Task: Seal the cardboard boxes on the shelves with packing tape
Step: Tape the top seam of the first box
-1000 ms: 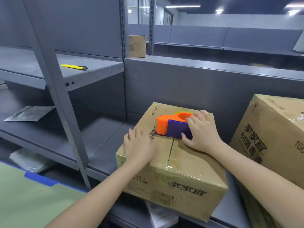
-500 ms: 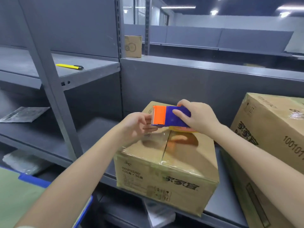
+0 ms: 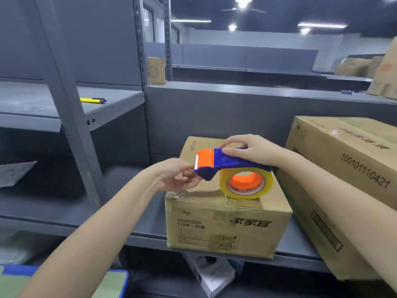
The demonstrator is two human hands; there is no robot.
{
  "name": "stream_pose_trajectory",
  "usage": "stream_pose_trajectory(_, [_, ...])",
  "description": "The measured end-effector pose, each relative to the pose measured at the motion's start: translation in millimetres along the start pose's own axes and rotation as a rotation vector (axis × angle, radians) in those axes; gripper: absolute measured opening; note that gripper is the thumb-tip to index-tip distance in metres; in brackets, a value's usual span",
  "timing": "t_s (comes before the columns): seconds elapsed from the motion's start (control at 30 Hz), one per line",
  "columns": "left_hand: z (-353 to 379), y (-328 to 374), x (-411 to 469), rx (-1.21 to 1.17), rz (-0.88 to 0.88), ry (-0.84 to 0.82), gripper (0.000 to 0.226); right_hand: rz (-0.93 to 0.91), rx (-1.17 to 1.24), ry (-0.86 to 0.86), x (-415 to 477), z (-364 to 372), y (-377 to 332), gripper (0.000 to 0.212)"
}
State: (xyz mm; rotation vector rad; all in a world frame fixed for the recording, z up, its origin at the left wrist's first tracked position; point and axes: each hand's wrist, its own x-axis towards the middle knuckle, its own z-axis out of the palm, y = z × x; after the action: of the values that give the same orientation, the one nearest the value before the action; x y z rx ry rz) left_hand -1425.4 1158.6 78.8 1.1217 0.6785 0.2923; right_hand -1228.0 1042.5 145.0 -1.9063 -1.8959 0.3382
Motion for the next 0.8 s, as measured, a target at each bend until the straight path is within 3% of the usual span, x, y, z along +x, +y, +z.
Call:
stream_pose_trajectory(0.2, [-2, -3, -4, 0.026, 0.003, 0.068, 0.007, -0.061, -0.040, -0.062, -13, -1, -11, 0.068])
stream_pose_trajectory(0.37, [1, -7, -6, -0.026, 0.009, 0.122, 0.007, -0.151, -0.579, -0.068, -16, 3, -10, 0.089])
stream_pose_trajectory(0.53, [6, -3, -11, 0.084, 0.035, 0.163, 0.006, -0.171, -0.577, -0.090, -9, 3, -9, 0.079])
stream_pose_trajectory(0.67, [12, 2, -18, 0.179, 0.075, 0.239, 0.025, -0.202, -0.508, -0.139, -7, -1, -13, 0.080])
stream_pose_trajectory(0.8, [12, 0, -33, 0.307, 0.106, 0.260, 0.026, -0.174, -0.389, -0.227, -16, -4, -19, 0.077])
